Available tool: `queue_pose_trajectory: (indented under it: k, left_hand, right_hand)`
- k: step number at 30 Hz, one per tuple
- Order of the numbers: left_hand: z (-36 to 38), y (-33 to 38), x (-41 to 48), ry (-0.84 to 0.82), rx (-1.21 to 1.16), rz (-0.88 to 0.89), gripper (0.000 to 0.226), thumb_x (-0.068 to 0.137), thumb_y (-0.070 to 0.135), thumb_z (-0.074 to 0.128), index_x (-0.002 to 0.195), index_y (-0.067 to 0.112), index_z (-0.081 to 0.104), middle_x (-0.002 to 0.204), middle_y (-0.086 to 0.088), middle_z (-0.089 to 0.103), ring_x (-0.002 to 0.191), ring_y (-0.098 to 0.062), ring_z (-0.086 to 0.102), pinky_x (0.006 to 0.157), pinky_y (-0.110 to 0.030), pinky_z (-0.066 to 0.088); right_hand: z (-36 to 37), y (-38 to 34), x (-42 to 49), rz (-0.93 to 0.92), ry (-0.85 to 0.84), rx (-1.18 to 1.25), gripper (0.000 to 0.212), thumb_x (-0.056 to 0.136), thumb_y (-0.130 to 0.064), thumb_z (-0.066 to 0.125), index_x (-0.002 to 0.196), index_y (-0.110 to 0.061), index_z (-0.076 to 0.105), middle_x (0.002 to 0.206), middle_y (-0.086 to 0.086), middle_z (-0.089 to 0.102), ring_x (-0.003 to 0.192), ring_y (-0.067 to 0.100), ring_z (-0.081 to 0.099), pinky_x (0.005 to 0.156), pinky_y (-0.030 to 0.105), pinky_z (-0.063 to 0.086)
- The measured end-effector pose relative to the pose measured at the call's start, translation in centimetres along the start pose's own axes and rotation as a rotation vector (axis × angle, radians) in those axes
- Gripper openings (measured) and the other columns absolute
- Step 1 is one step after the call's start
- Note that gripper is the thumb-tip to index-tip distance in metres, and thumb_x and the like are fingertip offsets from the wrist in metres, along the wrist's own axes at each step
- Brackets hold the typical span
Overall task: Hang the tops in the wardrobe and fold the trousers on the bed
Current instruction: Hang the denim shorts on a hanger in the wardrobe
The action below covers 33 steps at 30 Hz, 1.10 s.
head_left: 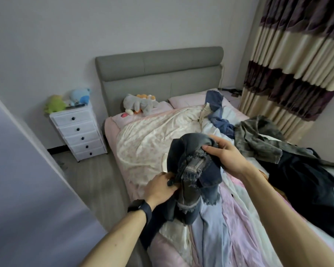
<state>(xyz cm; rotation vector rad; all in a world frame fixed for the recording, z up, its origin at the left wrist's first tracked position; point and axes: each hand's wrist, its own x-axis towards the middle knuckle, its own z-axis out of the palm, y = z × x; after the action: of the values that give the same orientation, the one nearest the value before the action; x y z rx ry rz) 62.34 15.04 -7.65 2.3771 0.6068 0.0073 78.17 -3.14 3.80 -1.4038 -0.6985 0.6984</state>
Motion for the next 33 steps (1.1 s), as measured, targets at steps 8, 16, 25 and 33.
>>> queue_pose_trajectory:
  k: [8, 16, 25, 33]
  left_hand:
    - [-5.5, 0.0, 2.3, 0.247, -0.071, 0.058, 0.036, 0.097, 0.058, 0.051, 0.096, 0.028, 0.070, 0.081, 0.007, 0.072, 0.074, -0.008, 0.065, 0.071, -0.043, 0.056]
    - [-18.0, 3.7, -1.2, 0.441, 0.096, 0.225, 0.021, 0.088, 0.057, 0.056, 0.095, 0.043, 0.069, 0.064, 0.012, 0.060, 0.065, -0.006, 0.056, 0.058, -0.022, 0.043]
    - [-25.7, -4.6, -18.8, 0.558, 0.475, -0.177, 0.017, 0.092, 0.048, 0.061, 0.105, 0.041, 0.071, 0.064, 0.021, 0.058, 0.064, -0.010, 0.054, 0.056, -0.025, 0.042]
    - [-25.1, -9.6, -37.5, 0.536, 0.681, -0.758, 0.030, 0.101, 0.037, 0.044, 0.127, 0.035, 0.058, 0.118, 0.010, 0.066, 0.101, -0.028, 0.065, 0.076, -0.038, 0.052]
  right_hand:
    - [-7.1, 4.5, -2.9, 0.107, 0.432, -0.863, 0.006, 0.091, -0.019, 0.072, 0.094, -0.022, 0.069, 0.088, 0.001, 0.069, 0.090, 0.025, 0.065, 0.076, 0.034, 0.045]
    - [6.7, 7.0, -0.3, 0.057, 0.269, -0.995, 0.085, 0.074, -0.091, 0.046, 0.141, -0.040, 0.048, 0.148, -0.009, 0.049, 0.139, 0.030, 0.041, 0.114, 0.051, 0.032]
    - [26.0, 4.3, 5.8, -0.516, -0.190, -0.926, 0.027, 0.098, -0.047, 0.053, 0.098, -0.021, 0.061, 0.094, 0.001, 0.064, 0.086, 0.035, 0.066, 0.064, 0.044, 0.054]
    - [42.4, -0.6, 3.9, -0.878, -0.582, -1.016, 0.030, 0.096, -0.040, 0.058, 0.104, -0.012, 0.050, 0.105, 0.009, 0.059, 0.082, 0.043, 0.065, 0.066, 0.044, 0.050]
